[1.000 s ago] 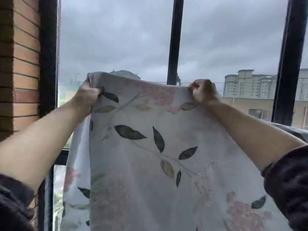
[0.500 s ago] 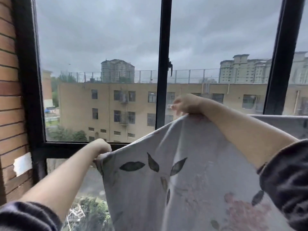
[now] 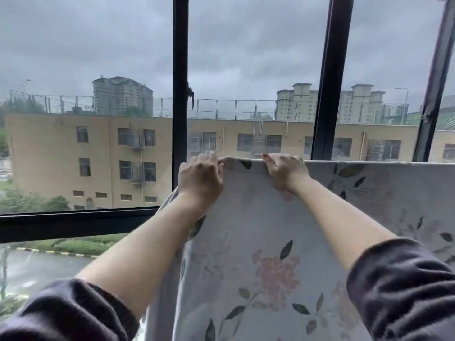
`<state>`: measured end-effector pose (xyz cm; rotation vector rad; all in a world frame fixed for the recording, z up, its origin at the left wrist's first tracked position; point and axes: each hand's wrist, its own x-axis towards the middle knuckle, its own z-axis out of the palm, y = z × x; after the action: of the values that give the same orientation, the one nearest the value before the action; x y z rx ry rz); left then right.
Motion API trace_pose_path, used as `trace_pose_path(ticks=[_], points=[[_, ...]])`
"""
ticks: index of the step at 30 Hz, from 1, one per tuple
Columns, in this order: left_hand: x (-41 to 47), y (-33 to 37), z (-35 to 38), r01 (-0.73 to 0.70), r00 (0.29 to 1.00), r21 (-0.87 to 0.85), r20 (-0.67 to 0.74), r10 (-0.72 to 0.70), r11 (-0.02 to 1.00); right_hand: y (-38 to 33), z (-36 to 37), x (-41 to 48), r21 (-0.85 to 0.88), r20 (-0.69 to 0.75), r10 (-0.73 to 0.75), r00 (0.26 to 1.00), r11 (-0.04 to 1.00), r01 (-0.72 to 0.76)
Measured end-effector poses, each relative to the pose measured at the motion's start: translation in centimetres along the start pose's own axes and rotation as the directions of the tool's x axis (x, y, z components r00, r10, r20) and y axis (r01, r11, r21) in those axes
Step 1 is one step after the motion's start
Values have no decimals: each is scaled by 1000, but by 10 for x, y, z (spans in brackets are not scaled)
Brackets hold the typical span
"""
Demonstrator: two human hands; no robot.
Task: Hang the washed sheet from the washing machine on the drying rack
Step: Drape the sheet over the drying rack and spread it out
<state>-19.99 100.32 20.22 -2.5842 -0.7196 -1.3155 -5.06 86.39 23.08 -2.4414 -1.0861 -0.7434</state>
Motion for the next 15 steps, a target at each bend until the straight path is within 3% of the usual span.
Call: trace_pose_path(ticks=[6,10,15], points=[[30,36,15,86,996,228,10,-91,970,95,-7,7,-6,-10,75,997,997,-75],[41,90,39,25,999,254,13,-29,967,172,-12,13,4,-37,93,995,996,-93],[52,158,68,67,996,175,-73,-55,982,248,-22,11,23,-81,114,990,993,-113]])
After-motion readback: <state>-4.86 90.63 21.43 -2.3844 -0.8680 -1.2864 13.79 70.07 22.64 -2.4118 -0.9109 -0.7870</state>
